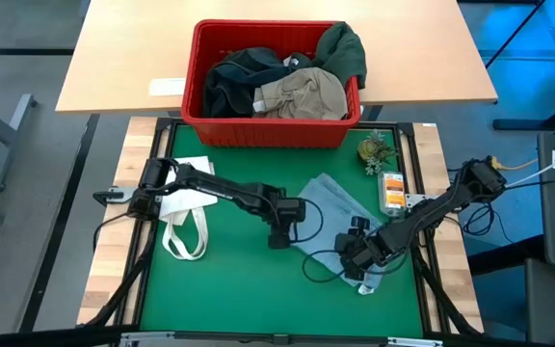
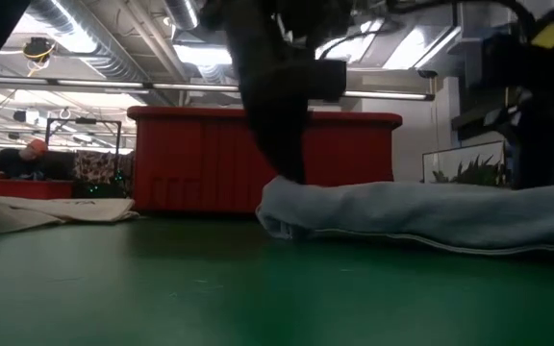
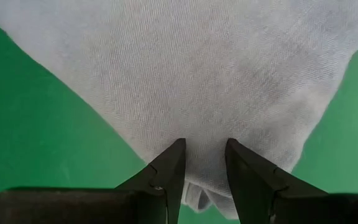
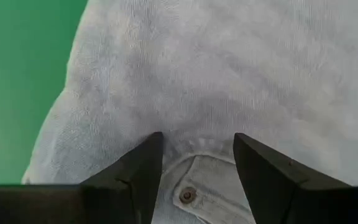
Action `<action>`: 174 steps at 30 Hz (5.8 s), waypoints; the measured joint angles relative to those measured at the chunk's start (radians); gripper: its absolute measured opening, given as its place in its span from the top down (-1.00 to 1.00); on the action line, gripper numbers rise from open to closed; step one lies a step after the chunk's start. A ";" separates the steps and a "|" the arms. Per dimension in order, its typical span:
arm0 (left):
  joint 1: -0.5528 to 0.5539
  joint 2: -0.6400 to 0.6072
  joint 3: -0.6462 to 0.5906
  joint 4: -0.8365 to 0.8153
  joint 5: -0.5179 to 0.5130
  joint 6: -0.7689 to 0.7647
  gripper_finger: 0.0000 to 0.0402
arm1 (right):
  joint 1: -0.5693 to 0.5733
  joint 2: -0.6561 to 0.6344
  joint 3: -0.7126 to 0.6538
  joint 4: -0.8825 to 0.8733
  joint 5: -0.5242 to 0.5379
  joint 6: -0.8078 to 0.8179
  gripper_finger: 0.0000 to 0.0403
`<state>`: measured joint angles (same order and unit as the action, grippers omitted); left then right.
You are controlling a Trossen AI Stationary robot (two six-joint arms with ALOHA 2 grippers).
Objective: Fold Laundry from Bin
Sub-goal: Fold the light blue jeans
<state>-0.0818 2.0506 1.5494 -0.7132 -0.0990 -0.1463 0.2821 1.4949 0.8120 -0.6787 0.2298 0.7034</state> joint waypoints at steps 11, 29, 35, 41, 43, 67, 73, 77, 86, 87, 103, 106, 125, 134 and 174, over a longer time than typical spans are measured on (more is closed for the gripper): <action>0.037 -0.007 -0.168 0.211 0.019 -0.003 0.45 | 0.000 0.001 -0.055 0.061 -0.003 0.008 0.01; 0.049 -0.011 -0.114 0.116 0.003 0.001 0.45 | 0.000 -0.004 0.079 -0.071 -0.032 -0.021 0.01; 0.049 -0.013 -0.019 0.024 -0.004 0.049 0.45 | 0.001 -0.004 0.145 -0.113 -0.031 -0.055 0.01; 0.043 -0.017 0.020 0.009 0.004 0.049 0.45 | 0.044 -0.004 0.161 -0.089 -0.061 -0.057 0.01; 0.039 -0.017 0.021 0.012 0.006 0.050 0.45 | 0.074 -0.004 0.161 -0.075 -0.063 -0.057 0.01; -0.010 -0.026 -0.166 0.210 0.007 0.040 0.45 | 0.203 0.207 0.166 -0.038 0.077 -0.022 0.01; 0.002 -0.026 -0.173 0.220 0.015 0.040 0.45 | 0.203 0.207 0.165 -0.037 0.058 -0.022 0.01; 0.003 -0.025 -0.173 0.222 0.016 0.040 0.45 | 0.203 0.204 0.164 -0.030 0.057 -0.023 0.01; -0.003 -0.030 -0.083 0.135 0.002 0.045 0.45 | 0.201 0.160 0.244 -0.103 0.028 -0.028 0.01; -0.003 -0.031 -0.057 0.116 0.001 0.045 0.45 | 0.202 0.159 0.265 -0.130 0.029 -0.028 0.01; -0.010 -0.063 0.327 -0.434 0.005 0.045 0.45 | 0.181 0.157 0.484 -0.376 0.165 -0.144 0.01; -0.017 -0.116 0.331 -0.498 0.006 0.032 0.45 | 0.134 0.157 0.484 -0.380 0.160 -0.194 0.01; -0.198 -0.380 0.331 -0.586 -0.228 -0.114 0.45 | -0.392 0.191 0.328 -0.001 0.169 -0.370 0.01; -0.206 -0.381 0.331 -0.590 -0.231 -0.114 0.45 | -0.545 0.198 0.165 0.381 -0.046 -0.343 0.01; -0.204 -0.381 0.331 -0.579 -0.234 -0.114 0.45 | -0.266 0.318 0.124 0.664 -0.364 -0.341 0.01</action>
<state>-0.2859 1.6699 1.8805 -1.2919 -0.3327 -0.2604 0.0159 1.8130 0.9363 -0.0151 -0.1345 0.3626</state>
